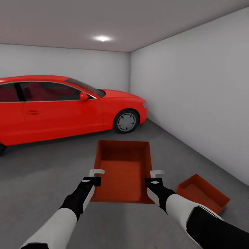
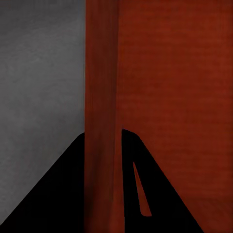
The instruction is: Move the two storage containers from the living room to the garage. In the garage, place one container on the floor and stack the other container on top of it (either order is fine).
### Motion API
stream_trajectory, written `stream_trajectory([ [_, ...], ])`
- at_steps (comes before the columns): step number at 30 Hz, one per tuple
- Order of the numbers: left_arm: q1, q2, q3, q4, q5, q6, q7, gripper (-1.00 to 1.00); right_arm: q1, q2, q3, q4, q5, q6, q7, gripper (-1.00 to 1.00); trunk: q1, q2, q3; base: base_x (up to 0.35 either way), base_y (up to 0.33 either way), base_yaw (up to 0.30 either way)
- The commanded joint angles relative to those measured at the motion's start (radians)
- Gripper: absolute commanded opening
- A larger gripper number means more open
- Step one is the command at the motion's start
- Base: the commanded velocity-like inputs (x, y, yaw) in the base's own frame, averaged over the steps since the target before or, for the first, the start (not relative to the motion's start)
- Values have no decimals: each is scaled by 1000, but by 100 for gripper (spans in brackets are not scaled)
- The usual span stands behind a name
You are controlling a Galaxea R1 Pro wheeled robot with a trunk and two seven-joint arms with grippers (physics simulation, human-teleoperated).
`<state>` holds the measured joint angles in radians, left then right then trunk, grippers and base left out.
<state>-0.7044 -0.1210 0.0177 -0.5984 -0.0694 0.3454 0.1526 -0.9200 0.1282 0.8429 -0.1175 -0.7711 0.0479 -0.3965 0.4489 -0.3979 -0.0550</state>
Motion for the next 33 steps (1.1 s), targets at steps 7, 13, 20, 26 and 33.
stream_trajectory([
  [7,0,-16,-4,12,-3,12,1,-100,-2,1,13,-14,26,1,-7,-100,1,-2,-2,322,0,-249],
  [13,0,-16,-4,12,-3,12,1,-100,-2,1,12,-14,26,1,-7,-100,1,-2,-2,322,0,-249],
  [20,0,-16,-4,12,-3,12,1,-100,-2,1,12,-14,26,1,-7,-100,1,-2,-2,322,0,-249],
  [26,0,-16,-4,12,-3,12,1,-100,-2,1,12,-14,26,1,-7,-100,1,-2,-2,322,0,-249],
  [33,0,-16,-4,12,-3,12,2,-100,-2,0,12,-14,24,1,-7,-100,1,-2,-2,322,0,-72],
])
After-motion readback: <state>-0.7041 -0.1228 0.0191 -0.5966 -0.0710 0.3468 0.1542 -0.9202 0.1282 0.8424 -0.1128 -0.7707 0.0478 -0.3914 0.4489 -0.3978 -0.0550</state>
